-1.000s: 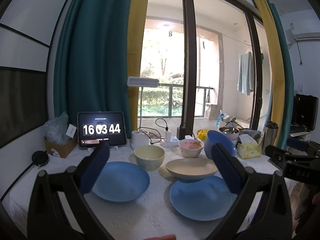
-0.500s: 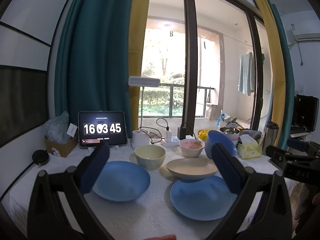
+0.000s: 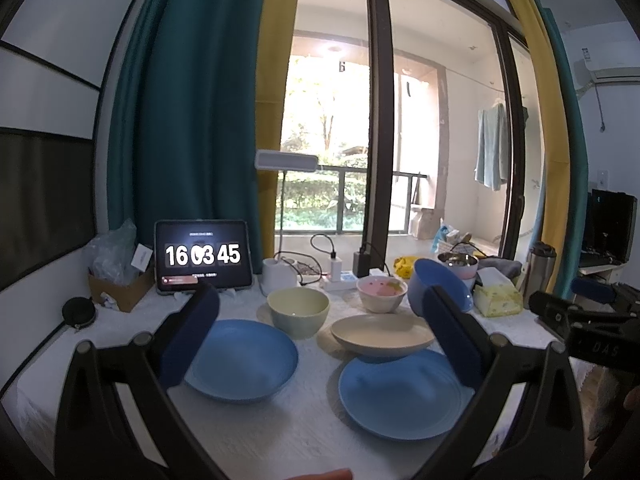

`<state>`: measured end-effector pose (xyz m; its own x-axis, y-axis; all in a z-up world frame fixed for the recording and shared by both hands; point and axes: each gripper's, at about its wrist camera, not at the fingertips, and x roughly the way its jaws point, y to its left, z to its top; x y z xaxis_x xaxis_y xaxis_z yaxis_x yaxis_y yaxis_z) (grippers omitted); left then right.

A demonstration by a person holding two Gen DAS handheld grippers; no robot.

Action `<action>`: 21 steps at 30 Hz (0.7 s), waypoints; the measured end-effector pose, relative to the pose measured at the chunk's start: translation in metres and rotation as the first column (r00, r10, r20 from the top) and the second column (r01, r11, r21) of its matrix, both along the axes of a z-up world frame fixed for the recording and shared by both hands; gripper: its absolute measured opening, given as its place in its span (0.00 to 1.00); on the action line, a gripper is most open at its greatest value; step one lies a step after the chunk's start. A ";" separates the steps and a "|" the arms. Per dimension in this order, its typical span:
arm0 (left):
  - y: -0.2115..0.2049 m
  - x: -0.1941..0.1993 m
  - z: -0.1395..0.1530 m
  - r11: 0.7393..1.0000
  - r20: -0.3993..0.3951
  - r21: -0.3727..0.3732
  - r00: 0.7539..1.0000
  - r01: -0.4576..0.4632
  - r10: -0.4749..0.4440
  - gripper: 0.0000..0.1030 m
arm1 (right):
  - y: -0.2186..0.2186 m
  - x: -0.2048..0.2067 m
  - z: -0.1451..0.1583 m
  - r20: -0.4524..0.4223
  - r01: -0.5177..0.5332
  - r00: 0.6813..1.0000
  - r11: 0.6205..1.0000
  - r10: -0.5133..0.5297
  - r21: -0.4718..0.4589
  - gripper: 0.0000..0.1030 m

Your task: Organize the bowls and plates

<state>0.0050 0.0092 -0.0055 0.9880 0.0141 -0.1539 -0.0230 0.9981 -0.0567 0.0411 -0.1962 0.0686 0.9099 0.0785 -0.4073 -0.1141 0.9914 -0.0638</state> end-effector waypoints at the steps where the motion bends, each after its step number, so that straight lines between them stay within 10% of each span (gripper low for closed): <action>1: -0.001 0.001 0.000 1.000 0.001 0.003 1.000 0.002 -0.002 0.99 | 0.001 0.000 -0.001 -0.001 -0.002 1.000 1.000 0.002 -0.002 0.89; 21: -0.015 0.065 -0.011 1.000 -0.093 -0.001 0.996 0.014 -0.014 0.99 | -0.002 0.053 -0.022 -0.090 -0.019 0.996 1.000 0.018 -0.010 0.89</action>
<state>0.0695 -0.0053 -0.0169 0.9696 0.0005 -0.2447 -0.0143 0.9984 -0.0549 0.0939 -0.1986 0.0467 0.8678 0.0898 -0.4887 -0.1380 0.9884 -0.0634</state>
